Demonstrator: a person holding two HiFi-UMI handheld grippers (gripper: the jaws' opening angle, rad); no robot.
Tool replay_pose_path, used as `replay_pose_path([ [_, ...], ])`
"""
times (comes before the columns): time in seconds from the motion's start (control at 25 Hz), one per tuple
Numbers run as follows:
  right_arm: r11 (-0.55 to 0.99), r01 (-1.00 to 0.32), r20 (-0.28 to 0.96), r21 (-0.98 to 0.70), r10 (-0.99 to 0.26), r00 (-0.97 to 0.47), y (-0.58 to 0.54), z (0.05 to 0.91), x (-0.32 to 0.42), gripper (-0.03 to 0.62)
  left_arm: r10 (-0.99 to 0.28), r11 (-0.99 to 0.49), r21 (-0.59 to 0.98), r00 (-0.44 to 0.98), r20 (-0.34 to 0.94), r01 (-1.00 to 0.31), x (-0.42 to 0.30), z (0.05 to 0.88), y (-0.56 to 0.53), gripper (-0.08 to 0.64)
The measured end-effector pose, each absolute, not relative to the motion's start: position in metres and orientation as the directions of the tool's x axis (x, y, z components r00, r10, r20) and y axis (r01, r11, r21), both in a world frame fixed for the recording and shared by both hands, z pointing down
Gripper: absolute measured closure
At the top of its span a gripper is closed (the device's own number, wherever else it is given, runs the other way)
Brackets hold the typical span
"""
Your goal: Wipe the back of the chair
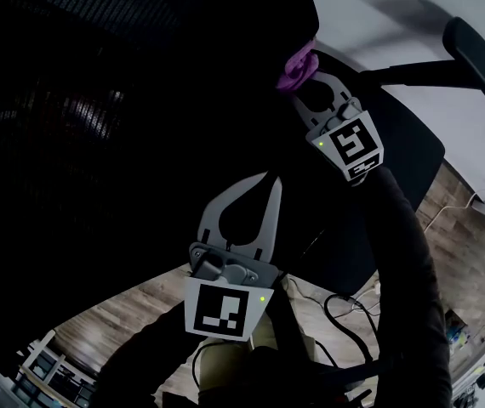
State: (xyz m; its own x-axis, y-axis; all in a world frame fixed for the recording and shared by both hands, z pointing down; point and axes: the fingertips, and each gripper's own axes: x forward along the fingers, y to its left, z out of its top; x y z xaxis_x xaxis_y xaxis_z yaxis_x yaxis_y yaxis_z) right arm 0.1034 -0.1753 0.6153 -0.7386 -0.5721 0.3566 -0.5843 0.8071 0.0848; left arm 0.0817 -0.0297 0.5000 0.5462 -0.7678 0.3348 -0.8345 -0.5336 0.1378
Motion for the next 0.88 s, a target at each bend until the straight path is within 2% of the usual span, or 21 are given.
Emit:
replay_pose_path([
  [0.88,0.805,-0.59,0.339,0.059,-0.572,-0.747,-0.181,0.611,0.108,0.548,-0.776,-0.527,0.114,0.531,0.34,-0.842,0.081,0.489,-0.028,0.551],
])
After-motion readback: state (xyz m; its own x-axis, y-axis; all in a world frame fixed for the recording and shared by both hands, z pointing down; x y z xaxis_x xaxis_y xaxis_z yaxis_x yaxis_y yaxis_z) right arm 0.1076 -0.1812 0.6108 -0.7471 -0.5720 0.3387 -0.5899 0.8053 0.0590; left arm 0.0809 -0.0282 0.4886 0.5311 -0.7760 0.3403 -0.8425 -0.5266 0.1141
